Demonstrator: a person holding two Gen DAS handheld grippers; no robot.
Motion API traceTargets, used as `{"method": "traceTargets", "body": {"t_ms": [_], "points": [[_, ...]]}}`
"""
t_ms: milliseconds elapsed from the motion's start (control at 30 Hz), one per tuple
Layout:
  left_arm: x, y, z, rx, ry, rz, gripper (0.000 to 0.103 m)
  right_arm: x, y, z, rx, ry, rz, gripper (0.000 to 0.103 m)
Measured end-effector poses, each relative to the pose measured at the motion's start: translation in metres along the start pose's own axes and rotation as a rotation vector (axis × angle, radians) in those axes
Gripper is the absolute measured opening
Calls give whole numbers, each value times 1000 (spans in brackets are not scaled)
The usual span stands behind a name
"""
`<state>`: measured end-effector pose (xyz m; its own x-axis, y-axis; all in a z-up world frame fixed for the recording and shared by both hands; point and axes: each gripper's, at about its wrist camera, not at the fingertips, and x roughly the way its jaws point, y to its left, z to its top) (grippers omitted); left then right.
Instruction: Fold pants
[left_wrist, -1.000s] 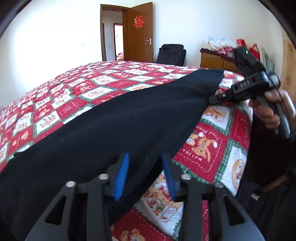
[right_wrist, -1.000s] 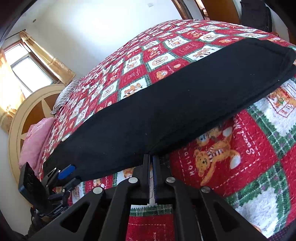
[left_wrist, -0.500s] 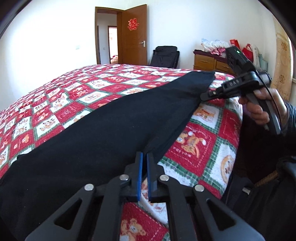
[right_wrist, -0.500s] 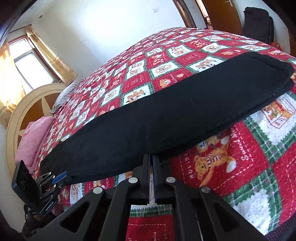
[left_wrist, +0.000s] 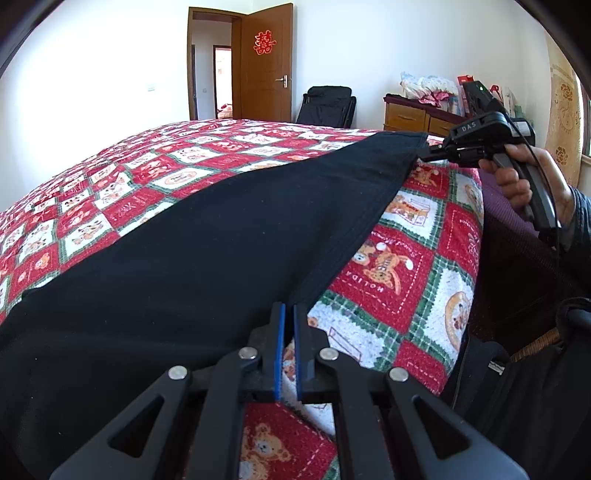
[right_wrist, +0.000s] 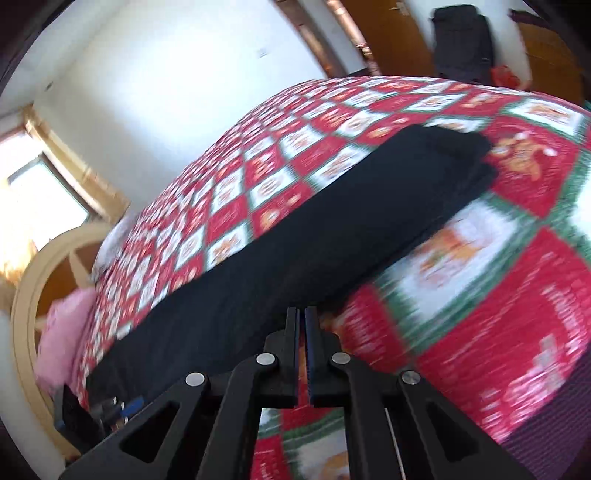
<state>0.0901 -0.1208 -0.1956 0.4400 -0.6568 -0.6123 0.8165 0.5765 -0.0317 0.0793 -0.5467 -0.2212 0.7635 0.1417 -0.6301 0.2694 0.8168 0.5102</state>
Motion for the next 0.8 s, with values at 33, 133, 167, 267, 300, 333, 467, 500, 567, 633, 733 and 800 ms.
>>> {"method": "traceTargets", "body": {"t_ms": [33,133,167,267,300,333,467,500,567,633,733,800], "points": [[0,1,0,-2,-1,-3,6,-4,-6,4,13,-21,-21,3],[2,2,-1,-17,-4,-4,6,-14,-19,13,50,-73,-42,4],[2,2,0,-21,-4,-4,6,-14,-22,17,65,-73,-33,4],[-1,-3,3,2,-8,9,6,-19,-26,31,50,-108,-82,19],[-5,-3,4,9,-18,12,8,-24,-29,36,50,-133,-97,39],[-8,-3,6,10,-26,16,11,-30,-33,42,60,-160,-101,49],[-27,12,7,-29,-78,62,23,-51,-58,61,135,-255,-122,55],[-33,20,6,-54,-96,68,26,-51,-65,66,151,-257,-128,55],[-41,34,2,-109,-118,80,41,-44,-73,71,165,-234,-137,55],[-42,47,-5,-159,-115,93,52,-38,-80,74,172,-218,-134,52],[-31,56,-16,-182,-70,124,53,-31,-77,75,132,-208,-161,42],[-27,59,-20,-207,-60,118,53,-29,-76,74,121,-202,-190,30]]}}
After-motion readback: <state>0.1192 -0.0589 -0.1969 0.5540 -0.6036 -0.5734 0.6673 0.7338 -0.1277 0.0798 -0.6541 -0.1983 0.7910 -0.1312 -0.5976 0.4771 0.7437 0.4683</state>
